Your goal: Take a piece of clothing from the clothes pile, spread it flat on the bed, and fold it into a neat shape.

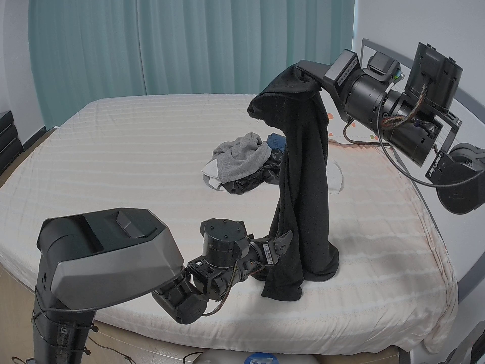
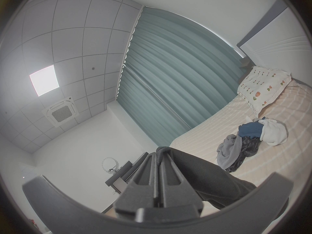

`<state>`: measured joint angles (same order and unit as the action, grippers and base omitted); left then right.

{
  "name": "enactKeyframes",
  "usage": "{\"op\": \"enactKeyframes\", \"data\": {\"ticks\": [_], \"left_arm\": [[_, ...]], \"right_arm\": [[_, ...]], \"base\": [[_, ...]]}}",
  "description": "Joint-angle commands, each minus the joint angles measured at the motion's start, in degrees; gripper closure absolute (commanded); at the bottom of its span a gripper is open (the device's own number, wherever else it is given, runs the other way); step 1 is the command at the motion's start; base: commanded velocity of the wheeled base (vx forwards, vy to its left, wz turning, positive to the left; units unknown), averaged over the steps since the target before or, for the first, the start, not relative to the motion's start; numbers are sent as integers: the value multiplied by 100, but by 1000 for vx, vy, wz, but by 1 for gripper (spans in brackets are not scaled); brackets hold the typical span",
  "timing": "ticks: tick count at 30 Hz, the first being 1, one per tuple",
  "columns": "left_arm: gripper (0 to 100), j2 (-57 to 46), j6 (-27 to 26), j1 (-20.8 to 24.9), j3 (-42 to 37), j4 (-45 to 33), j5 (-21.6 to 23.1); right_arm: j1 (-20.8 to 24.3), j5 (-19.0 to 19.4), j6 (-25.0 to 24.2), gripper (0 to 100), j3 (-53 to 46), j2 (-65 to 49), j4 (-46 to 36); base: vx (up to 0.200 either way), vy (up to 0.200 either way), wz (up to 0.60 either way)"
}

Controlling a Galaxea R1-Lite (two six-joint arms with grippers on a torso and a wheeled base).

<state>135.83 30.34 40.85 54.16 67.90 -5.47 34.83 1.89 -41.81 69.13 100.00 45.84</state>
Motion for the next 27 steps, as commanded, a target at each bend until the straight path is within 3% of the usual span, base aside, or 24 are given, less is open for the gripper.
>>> {"op": "enactKeyframes", "data": {"ticks": [1,13,17,25,26,27], "left_arm": [[0,181,7,2,235,21,-6],[0,304,103,-68,297,144,732],[0,339,666,-86,358,162,1136],[0,743,1193,-165,762,285,1189],[100,814,1211,-165,815,285,1180],[100,884,1202,-165,868,285,1154]], "right_arm": [[33,-4,-2,100,48,-60,4],[33,13,-20,100,4,-341,-5],[33,13,-37,100,-14,-429,-5],[42,13,-46,100,-14,-376,-5],[42,13,-46,100,-14,-376,-13],[33,13,-46,100,-23,-367,-5]], "base": [[0,0,0],[0,0,0],[0,0,0],[0,0,0],[0,0,0],[0,0,0]]}}
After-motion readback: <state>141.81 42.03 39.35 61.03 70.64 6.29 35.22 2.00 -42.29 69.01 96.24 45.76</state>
